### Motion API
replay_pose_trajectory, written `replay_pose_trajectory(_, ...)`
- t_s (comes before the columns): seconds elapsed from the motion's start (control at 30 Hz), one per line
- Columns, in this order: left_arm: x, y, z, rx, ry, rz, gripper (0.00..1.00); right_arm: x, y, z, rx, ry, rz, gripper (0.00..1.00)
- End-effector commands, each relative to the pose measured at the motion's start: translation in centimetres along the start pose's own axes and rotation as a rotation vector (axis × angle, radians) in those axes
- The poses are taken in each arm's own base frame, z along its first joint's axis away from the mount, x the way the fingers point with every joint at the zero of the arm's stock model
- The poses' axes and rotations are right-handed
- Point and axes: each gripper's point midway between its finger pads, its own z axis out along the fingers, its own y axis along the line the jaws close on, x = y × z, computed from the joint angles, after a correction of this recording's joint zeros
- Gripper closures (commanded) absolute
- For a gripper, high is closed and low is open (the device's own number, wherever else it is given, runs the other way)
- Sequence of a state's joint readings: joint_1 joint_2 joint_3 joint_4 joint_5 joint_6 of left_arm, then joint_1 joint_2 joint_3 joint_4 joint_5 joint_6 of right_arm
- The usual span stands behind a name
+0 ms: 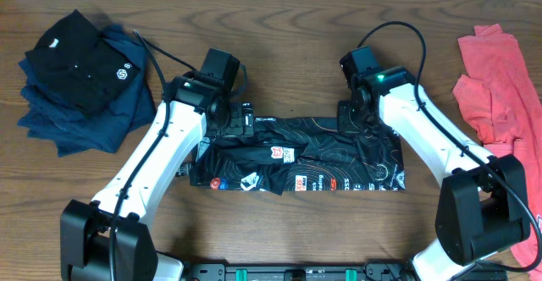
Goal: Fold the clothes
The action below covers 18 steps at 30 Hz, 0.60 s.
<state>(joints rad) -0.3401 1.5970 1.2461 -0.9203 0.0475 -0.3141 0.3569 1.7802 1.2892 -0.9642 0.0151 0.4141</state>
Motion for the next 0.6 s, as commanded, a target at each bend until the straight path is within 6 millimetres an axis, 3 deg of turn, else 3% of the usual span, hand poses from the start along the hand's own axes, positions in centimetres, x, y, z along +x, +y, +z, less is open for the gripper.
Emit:
replay_pose_trajectory(0.0, 0.0, 0.6, 0.1, -0.019, 0.004, -0.003, 0.03, 0.5, 0.7, 0.3, -0.01, 0.016, -0.002, 0.93)
replay_pose_trajectory(0.13, 0.0, 0.6, 0.1, -0.019, 0.004, -0.003, 0.04, 0.9, 1.5, 0.2, -0.058, 0.036, -0.034, 0.88)
replay_pose_trajectory(0.4, 0.0, 0.6, 0.1, -0.019, 0.003, -0.003, 0.04, 2.6, 5.1, -0.5, -0.284, 0.101, -0.265, 0.58)
replay_pose_trajectory(0.47, 0.0, 0.6, 0.1, -0.02, 0.004, -0.003, 0.04, 2.7, 5.1, -0.5, -0.283, 0.102, -0.291, 0.57)
replay_pose_trajectory(0.57, 0.1, 0.6, 0.1, -0.021, 0.007, -0.003, 0.04, 2.4, 3.9, -0.2, -0.219, 0.092, -0.281, 0.66)
